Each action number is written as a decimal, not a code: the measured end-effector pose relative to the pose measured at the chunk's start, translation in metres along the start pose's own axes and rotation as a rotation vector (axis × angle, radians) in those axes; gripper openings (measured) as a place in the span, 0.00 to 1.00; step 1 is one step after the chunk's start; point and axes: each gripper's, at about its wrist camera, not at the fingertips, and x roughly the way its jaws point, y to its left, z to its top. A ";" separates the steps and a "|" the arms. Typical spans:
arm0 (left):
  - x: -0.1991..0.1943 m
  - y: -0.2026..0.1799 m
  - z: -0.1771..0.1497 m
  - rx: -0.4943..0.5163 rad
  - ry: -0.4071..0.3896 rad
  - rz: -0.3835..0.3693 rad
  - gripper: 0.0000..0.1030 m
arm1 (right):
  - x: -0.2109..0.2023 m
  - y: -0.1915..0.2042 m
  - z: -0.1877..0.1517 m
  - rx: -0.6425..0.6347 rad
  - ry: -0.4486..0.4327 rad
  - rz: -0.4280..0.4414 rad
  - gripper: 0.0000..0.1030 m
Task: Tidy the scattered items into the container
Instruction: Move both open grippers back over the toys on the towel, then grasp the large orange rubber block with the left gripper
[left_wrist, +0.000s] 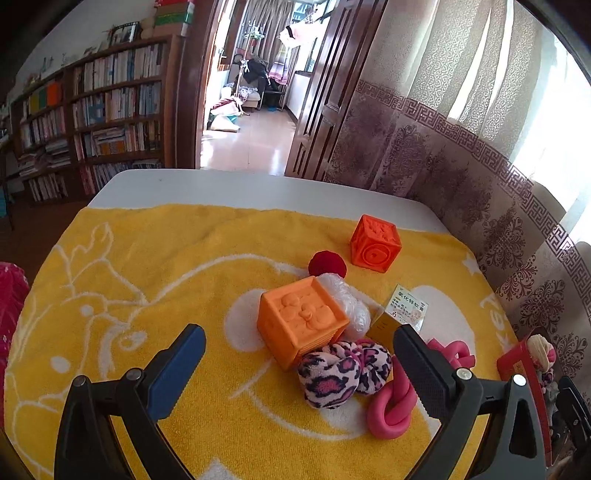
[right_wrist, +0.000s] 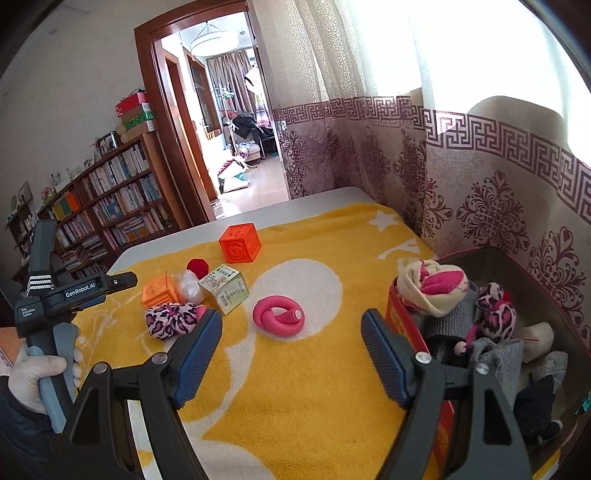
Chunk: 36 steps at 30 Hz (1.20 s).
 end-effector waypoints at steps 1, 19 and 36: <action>0.003 0.000 0.001 0.000 0.005 0.003 1.00 | 0.004 0.001 0.002 0.005 0.002 -0.003 0.78; 0.084 -0.011 0.008 0.007 0.136 0.035 1.00 | 0.071 0.000 0.002 0.053 0.068 -0.042 0.78; 0.085 0.018 0.004 0.017 0.114 0.023 1.00 | 0.093 -0.012 -0.014 0.072 0.143 -0.053 0.78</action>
